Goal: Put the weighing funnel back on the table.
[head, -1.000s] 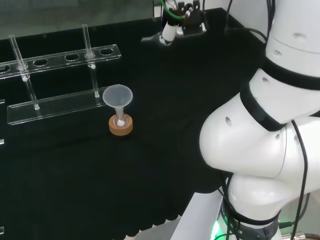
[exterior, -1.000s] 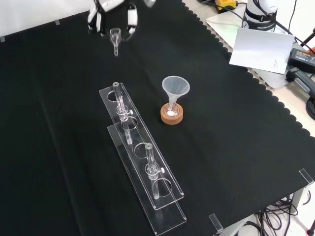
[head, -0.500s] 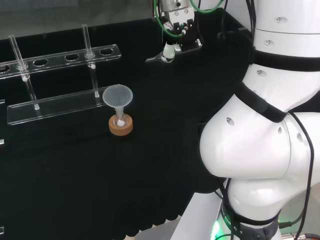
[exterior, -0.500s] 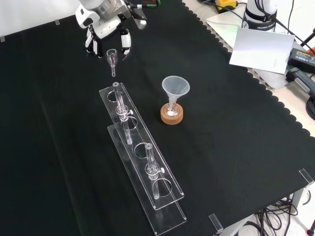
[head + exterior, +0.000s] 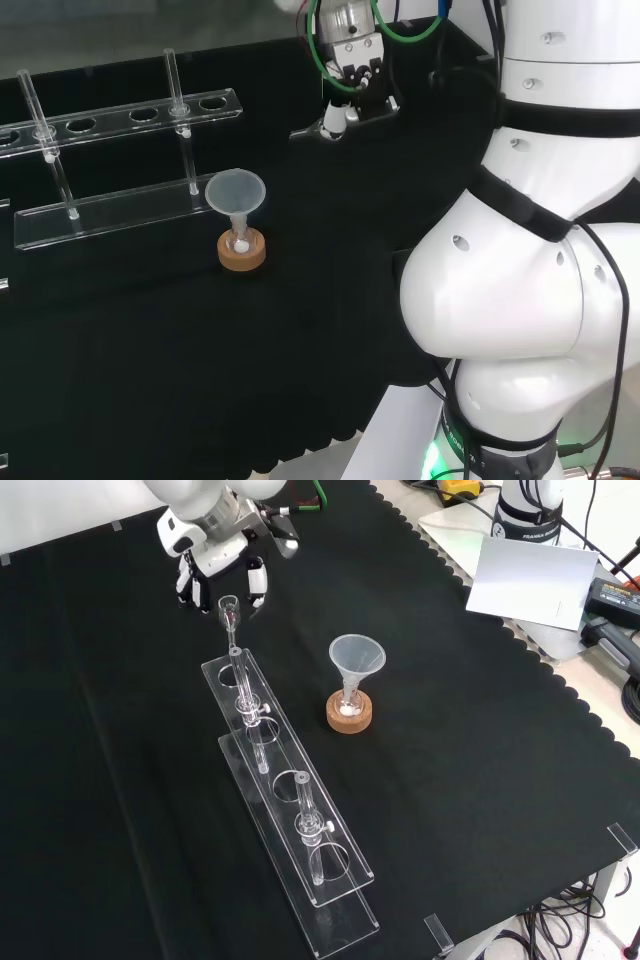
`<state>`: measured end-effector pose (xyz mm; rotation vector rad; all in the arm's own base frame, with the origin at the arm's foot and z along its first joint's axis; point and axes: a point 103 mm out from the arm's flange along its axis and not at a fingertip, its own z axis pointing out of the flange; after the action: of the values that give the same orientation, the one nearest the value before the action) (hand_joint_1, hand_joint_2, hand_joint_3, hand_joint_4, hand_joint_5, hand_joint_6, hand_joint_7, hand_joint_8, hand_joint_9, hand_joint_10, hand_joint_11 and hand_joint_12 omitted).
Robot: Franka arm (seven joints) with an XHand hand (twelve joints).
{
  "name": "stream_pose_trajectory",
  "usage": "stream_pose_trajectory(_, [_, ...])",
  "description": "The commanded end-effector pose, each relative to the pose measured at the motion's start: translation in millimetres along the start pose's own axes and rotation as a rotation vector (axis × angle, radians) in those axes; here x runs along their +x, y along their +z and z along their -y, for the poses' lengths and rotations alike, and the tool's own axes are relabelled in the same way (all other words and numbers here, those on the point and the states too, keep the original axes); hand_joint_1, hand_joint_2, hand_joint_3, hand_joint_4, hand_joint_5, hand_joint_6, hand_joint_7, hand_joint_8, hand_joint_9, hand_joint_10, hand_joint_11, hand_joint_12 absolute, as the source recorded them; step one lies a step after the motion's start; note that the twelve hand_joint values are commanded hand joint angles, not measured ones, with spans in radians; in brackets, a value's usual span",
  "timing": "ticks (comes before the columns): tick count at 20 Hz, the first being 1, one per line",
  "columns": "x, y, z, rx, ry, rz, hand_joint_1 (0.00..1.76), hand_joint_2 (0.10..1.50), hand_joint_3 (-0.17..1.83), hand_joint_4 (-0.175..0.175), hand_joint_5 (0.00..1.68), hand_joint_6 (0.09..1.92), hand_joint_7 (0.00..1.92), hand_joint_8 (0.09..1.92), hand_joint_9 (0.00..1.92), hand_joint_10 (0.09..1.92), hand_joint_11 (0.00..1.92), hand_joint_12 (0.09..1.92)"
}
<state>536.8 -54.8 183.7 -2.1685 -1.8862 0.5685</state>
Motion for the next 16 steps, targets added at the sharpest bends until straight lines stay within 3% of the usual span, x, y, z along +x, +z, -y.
stream_pose_trajectory(1, [4.9, 15.5, -9.8, -0.006, -0.007, -0.003, 1.12, 0.64, 0.70, 0.175, 1.25, 0.73, 0.45, 0.65, 0.81, 0.42, 0.69, 1.11])
stream_pose_trajectory(16, [14.3, 56.6, -38.9, -0.029, -0.052, -0.034, 1.12, 0.64, 0.70, 0.175, 1.25, 0.73, 0.45, 0.65, 0.82, 0.42, 0.69, 1.10])
